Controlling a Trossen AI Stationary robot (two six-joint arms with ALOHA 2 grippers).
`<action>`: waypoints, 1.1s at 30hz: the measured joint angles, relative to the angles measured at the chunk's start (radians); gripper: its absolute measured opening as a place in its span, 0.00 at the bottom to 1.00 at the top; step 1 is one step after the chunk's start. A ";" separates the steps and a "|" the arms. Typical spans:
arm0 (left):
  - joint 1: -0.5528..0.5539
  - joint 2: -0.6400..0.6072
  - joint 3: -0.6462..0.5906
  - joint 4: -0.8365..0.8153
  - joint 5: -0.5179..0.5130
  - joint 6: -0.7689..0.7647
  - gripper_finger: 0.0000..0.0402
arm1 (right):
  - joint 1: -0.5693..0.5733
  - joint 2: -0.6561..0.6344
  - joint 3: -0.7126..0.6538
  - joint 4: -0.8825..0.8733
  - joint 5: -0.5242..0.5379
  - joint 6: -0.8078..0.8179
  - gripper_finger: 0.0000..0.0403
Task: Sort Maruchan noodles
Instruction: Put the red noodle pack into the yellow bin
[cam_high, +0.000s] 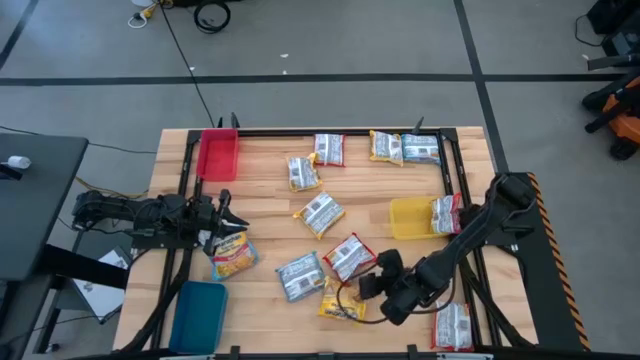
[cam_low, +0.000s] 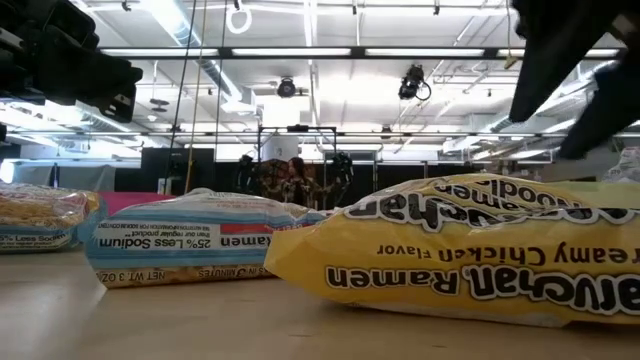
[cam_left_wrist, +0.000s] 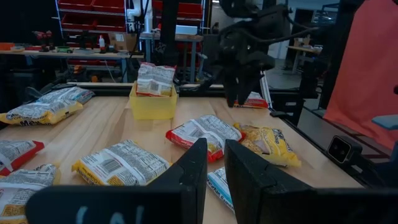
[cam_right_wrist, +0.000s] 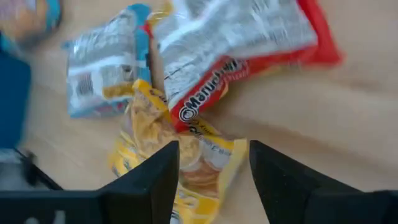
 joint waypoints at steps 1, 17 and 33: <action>0.000 0.000 0.000 0.000 0.000 0.000 0.15 | 0.000 0.000 -0.024 0.046 0.014 0.044 0.52; 0.000 0.000 0.000 0.004 0.000 0.000 0.15 | -0.142 0.064 -0.238 0.489 -0.022 0.131 0.80; 0.000 0.000 0.000 0.005 0.000 0.000 0.15 | -0.238 0.066 -0.234 0.429 0.144 -0.036 0.60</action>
